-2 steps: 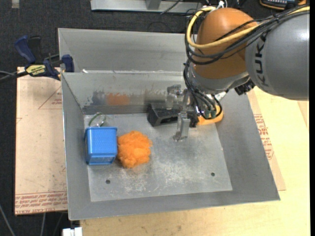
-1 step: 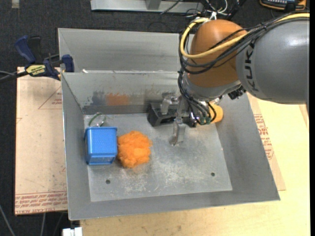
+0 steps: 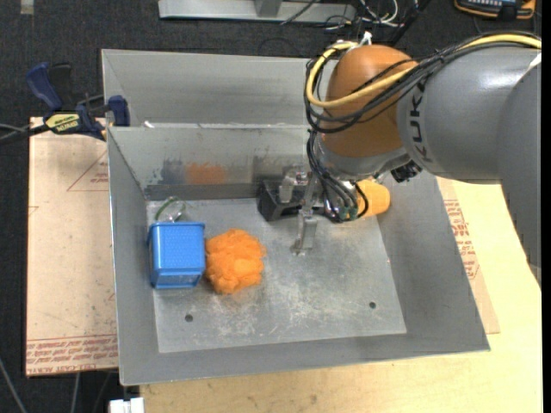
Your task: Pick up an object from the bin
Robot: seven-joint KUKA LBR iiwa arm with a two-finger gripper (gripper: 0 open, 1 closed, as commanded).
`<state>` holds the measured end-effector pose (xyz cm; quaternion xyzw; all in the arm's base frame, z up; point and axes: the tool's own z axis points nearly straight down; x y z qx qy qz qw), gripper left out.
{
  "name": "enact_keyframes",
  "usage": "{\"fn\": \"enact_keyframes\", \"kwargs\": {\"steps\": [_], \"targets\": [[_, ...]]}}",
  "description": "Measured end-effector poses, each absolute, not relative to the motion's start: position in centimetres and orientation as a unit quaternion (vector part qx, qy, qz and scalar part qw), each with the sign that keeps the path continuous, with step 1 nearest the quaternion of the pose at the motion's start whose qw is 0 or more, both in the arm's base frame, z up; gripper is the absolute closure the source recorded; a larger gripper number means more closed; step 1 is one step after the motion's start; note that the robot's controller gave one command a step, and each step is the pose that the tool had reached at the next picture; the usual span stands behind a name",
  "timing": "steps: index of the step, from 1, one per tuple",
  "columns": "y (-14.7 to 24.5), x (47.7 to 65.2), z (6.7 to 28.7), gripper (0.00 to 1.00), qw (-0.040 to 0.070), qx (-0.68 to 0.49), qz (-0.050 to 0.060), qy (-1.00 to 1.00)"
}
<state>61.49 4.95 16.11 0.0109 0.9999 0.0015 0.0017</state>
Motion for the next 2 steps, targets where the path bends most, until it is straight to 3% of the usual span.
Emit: {"fn": "enact_keyframes", "kwargs": {"steps": [1, 2], "targets": [[8.7, 61.3, 14.4, 0.00, 0.004, 0.091, 0.000, 0.996], [9.9, 59.6, 9.7, 0.00, 0.004, -0.006, 0.004, 1.000]]}}
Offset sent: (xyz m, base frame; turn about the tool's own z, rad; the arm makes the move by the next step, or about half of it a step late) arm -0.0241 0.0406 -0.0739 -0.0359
